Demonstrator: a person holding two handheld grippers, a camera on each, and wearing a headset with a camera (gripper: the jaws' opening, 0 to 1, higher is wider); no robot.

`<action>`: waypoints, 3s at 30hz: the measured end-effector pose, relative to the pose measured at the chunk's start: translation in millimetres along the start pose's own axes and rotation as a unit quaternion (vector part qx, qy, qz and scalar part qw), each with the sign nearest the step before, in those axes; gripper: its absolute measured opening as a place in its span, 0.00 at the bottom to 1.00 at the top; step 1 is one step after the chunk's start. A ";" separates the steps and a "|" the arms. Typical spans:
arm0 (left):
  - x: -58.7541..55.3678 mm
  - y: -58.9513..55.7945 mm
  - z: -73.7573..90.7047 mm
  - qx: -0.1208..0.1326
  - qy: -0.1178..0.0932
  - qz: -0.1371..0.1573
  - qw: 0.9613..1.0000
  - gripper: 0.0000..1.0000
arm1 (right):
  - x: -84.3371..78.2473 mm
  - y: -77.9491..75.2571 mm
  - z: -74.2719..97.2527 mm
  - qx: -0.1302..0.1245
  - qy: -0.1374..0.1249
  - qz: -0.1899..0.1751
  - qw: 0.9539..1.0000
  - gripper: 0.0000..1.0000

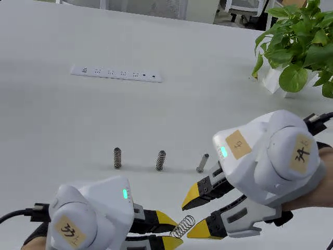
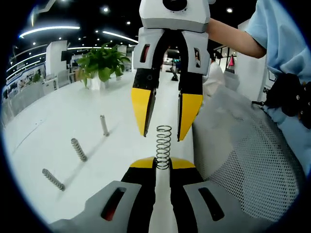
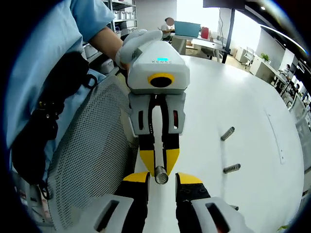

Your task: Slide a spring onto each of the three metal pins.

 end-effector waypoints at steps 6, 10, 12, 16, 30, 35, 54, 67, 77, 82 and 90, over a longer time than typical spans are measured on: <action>3.8 1.2 -2.8 -0.001 -0.004 0.000 1.000 0.06 | -4.0 0.9 -5.8 0.013 0.014 -0.002 1.000 0.13; 5.0 1.1 -4.0 -0.002 -0.006 0.000 1.000 0.06 | -5.2 0.6 -7.3 0.017 0.019 -0.002 1.000 0.11; 5.2 0.9 -4.9 -0.002 -0.007 0.002 1.000 0.06 | -6.6 0.2 -7.9 0.019 0.024 -0.002 1.000 0.09; 6.1 0.5 -6.8 -0.002 -0.009 0.003 1.000 0.06 | -8.1 -0.1 -9.4 0.020 0.029 -0.001 0.999 0.08; 6.1 -0.1 -9.9 -0.001 -0.008 0.012 1.000 0.07 | -12.0 -0.3 -11.6 0.022 0.038 -0.009 0.999 0.08; 5.1 0.3 -9.9 0.002 -0.006 0.013 1.000 0.07 | -11.6 -0.4 -12.8 0.021 0.038 -0.006 0.999 0.08; -19.7 20.4 6.5 0.080 0.007 0.036 0.996 0.39 | -16.6 -5.9 -12.9 0.005 0.044 0.008 0.999 0.08; -43.7 52.2 41.2 0.181 0.022 0.080 0.980 0.77 | -24.3 -15.8 -10.5 -0.013 0.043 0.003 0.999 0.08; -58.9 68.2 65.0 0.239 0.039 0.094 0.966 0.98 | -28.7 -27.0 -5.7 -0.029 0.042 0.004 0.999 0.08; -65.7 66.7 70.7 0.239 0.046 0.106 0.964 0.99 | -34.4 -33.6 -3.8 -0.031 0.050 0.005 0.998 0.08; -73.6 63.5 72.3 0.238 0.060 0.109 0.963 0.99 | -38.2 -55.1 6.0 -0.041 0.059 0.006 0.997 0.08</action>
Point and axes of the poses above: the centre of the closed fingertips' face, and the gripper's own axes: z roughly backward along the fingers, y roughly to its left, x roughly out of its top, the point moved 3 cm from there along z, roughly backward along the fingers, and after that the axes turned 12 degrees about -z, right-handed, at the moved point
